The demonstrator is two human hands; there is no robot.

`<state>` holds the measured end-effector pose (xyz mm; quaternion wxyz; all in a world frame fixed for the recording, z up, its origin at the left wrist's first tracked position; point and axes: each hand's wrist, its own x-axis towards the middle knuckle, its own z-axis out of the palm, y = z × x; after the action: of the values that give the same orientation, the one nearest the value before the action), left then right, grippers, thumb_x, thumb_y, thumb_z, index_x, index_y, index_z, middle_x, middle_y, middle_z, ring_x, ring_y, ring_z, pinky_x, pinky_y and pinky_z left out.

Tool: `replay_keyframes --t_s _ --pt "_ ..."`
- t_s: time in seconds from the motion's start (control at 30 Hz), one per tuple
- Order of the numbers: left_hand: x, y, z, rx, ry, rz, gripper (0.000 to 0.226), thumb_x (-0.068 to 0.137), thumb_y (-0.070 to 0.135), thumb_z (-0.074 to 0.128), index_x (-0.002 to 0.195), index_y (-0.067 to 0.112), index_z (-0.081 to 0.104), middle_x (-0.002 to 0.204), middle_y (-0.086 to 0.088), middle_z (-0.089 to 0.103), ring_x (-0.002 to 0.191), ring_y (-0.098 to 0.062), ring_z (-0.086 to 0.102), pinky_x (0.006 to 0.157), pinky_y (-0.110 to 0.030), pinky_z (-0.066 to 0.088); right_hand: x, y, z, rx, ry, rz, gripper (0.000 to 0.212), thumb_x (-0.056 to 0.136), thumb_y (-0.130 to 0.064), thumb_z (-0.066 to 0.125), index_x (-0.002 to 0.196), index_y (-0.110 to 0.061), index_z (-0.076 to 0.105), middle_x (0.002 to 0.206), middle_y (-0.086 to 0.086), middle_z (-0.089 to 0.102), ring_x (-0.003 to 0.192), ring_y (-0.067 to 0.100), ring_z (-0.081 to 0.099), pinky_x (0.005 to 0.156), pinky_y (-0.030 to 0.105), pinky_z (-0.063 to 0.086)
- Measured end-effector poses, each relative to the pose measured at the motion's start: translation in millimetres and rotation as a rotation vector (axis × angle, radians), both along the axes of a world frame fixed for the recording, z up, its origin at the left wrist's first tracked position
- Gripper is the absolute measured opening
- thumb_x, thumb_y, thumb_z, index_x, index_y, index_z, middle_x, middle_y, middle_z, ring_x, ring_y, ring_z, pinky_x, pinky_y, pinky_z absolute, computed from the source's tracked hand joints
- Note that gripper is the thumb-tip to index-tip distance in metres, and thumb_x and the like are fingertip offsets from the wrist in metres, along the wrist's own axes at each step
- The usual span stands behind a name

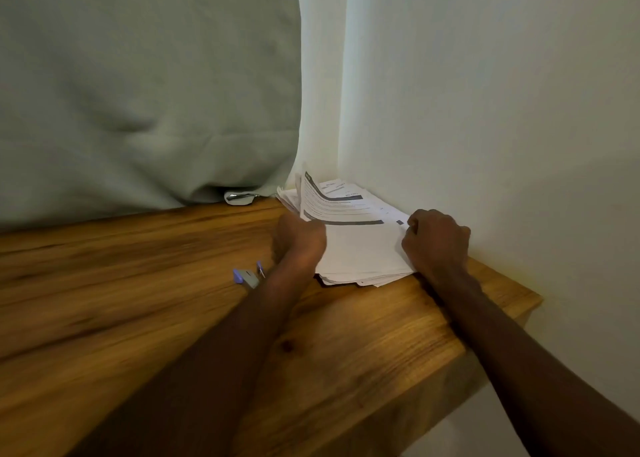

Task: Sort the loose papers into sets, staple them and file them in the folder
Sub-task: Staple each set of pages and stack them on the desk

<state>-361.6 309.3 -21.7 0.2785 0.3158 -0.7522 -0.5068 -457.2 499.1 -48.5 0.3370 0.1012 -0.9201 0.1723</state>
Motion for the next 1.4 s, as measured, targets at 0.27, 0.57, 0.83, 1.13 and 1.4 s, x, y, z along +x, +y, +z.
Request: replay_keyframes --t_s 0.27,0.57,0.83,1.13,1.4 --pt "4 -47 -3 0.283 0.000 0.108 0.025 0.099 0.006 0.063 0.123 0.001 0.064 0.122 -0.017 0.069 0.100 -0.033 0.069 0.084 -0.043 0.062 10 -1 3 -0.039 0.036 0.184 0.027 0.097 -0.013 0.055 0.117 -0.014 0.074 0.113 0.007 0.076 0.095 0.026 0.070 0.090 0.041 0.053" --pt "4 -49 -5 0.275 0.046 0.165 0.019 0.095 0.005 0.067 0.113 -0.001 0.064 0.121 -0.017 0.070 0.095 -0.033 0.069 0.081 -0.042 0.061 3 5 3 -0.182 -0.026 0.101 0.025 0.103 -0.019 0.049 0.113 -0.012 0.071 0.102 0.009 0.076 0.082 0.024 0.068 0.073 0.031 0.050" --pt "7 -45 -9 0.329 0.140 0.054 0.028 0.092 0.004 0.071 0.120 0.004 0.065 0.122 -0.014 0.071 0.100 -0.034 0.071 0.086 -0.048 0.063 -1 -1 -1 -0.078 -0.096 0.071 0.039 0.107 -0.035 0.037 0.108 -0.013 0.070 0.096 0.009 0.075 0.074 0.024 0.060 0.077 0.036 0.049" --pt "9 -43 -10 0.298 0.122 0.105 0.035 0.091 0.002 0.071 0.124 0.001 0.060 0.127 -0.018 0.067 0.110 -0.037 0.067 0.089 -0.048 0.060 5 1 3 -0.173 -0.075 0.227 0.029 0.104 -0.037 0.054 0.115 -0.017 0.071 0.108 0.005 0.077 0.085 0.019 0.068 0.070 0.026 0.044" --pt "14 -45 -13 0.564 0.376 0.015 0.031 0.093 0.003 0.072 0.123 0.006 0.065 0.109 -0.008 0.067 0.079 -0.020 0.063 0.070 -0.038 0.056 9 4 8 -0.472 -0.185 0.339 0.048 0.101 -0.039 0.062 0.141 -0.015 0.054 0.125 0.008 0.070 0.108 0.025 0.067 0.098 0.040 0.052"
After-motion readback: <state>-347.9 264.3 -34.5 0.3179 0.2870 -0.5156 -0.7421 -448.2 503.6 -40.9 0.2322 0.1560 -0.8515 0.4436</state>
